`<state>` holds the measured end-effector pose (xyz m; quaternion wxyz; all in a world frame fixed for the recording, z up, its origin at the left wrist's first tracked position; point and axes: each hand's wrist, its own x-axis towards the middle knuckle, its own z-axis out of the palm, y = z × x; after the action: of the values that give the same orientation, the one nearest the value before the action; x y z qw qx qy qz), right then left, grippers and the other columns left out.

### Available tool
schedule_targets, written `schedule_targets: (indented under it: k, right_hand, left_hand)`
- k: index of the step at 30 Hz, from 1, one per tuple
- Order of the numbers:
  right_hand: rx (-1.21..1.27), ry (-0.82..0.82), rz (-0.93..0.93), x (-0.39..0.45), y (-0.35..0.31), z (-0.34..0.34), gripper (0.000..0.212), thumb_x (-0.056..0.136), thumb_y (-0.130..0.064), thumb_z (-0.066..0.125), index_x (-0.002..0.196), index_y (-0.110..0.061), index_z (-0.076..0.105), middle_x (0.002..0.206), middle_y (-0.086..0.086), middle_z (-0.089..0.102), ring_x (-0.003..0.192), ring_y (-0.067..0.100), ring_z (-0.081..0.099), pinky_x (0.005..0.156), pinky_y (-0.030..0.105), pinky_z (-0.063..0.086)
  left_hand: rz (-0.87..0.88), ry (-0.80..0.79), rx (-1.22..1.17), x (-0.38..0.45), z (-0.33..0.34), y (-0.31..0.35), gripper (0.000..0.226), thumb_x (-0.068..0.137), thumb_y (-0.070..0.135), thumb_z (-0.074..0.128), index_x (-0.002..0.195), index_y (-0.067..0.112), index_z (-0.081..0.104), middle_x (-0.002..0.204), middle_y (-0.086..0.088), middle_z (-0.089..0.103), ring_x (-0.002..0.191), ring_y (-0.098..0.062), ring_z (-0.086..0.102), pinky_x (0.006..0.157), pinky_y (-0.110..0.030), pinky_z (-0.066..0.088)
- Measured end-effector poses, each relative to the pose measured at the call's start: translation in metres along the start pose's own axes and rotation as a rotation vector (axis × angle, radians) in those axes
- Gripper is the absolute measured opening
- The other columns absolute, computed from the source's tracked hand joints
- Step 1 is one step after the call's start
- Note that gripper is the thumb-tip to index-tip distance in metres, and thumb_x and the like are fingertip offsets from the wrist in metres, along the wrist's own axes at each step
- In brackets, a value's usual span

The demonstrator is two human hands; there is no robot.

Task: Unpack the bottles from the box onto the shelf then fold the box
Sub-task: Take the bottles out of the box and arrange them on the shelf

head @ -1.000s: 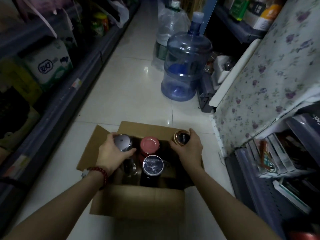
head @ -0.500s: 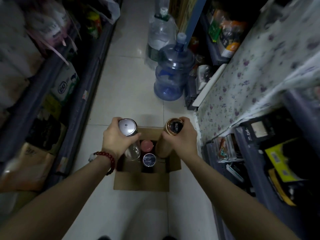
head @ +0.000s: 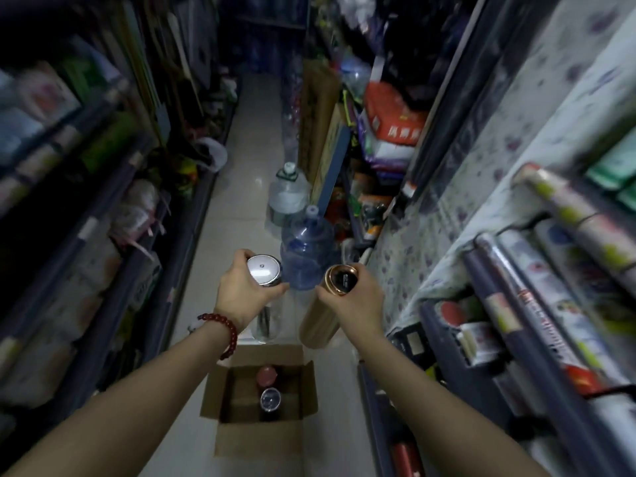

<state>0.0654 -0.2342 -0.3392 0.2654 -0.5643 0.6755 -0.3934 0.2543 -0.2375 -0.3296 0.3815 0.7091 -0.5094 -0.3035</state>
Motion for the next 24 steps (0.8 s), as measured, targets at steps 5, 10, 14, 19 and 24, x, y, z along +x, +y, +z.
schedule_targets:
  k: [5,10,14,19,24]
  right_hand:
    - [0.004,0.100,-0.015,0.018,-0.050,-0.072,0.049,0.065,-0.039,0.082,0.103,-0.020,0.058,0.097,-0.005,0.061,0.088,0.012,0.057,0.063,0.019,0.037]
    - [-0.037,0.222,-0.046,0.029,-0.083,-0.128,0.047,0.063,-0.042,0.083,0.097,-0.022,0.058,0.096,-0.003,0.064,0.090,0.015,0.060,0.066,0.019,0.042]
    - [-0.070,0.301,-0.041,0.028,-0.108,-0.162,0.050,0.063,-0.043,0.083,0.101,-0.021,0.059,0.098,-0.001,0.065,0.092,0.016,0.060,0.073,0.027,0.045]
    - [-0.080,0.421,-0.021,0.024,-0.128,-0.190,0.051,0.062,-0.047,0.082,0.098,-0.020,0.058,0.095,-0.002,0.065,0.089,0.017,0.061,0.069,0.026,0.043]
    - [-0.110,0.557,0.005,0.013,-0.146,-0.216,0.056,0.061,-0.045,0.082,0.104,-0.016,0.059,0.098,0.000,0.066,0.093,0.017,0.062,0.073,0.025,0.044]
  left_hand:
    - [0.087,-0.026,-0.023,-0.002,-0.008,0.084,0.066,0.055,0.035,0.088,0.106,0.021,0.048,0.101,-0.002,0.064,0.093,-0.023,0.062,0.082,-0.038,0.054]
    - [0.185,-0.084,-0.112,-0.005,-0.005,0.145,0.068,0.056,0.034,0.088,0.109,0.023,0.047,0.105,-0.001,0.061,0.095,-0.020,0.060,0.075,-0.028,0.049]
    - [0.242,-0.176,-0.184,-0.006,0.001,0.178,0.071,0.052,0.038,0.088,0.107,0.026,0.046,0.102,0.003,0.060,0.093,-0.017,0.062,0.076,-0.033,0.056]
    - [0.359,-0.270,-0.216,-0.010,0.004,0.215,0.071,0.054,0.036,0.088,0.110,0.023,0.047,0.102,0.004,0.060,0.094,-0.015,0.060,0.080,-0.034,0.055]
    - [0.459,-0.333,-0.233,-0.014,0.004,0.245,0.066,0.054,0.037,0.087,0.107,0.027,0.049,0.104,0.004,0.063,0.096,-0.015,0.061,0.079,-0.029,0.051]
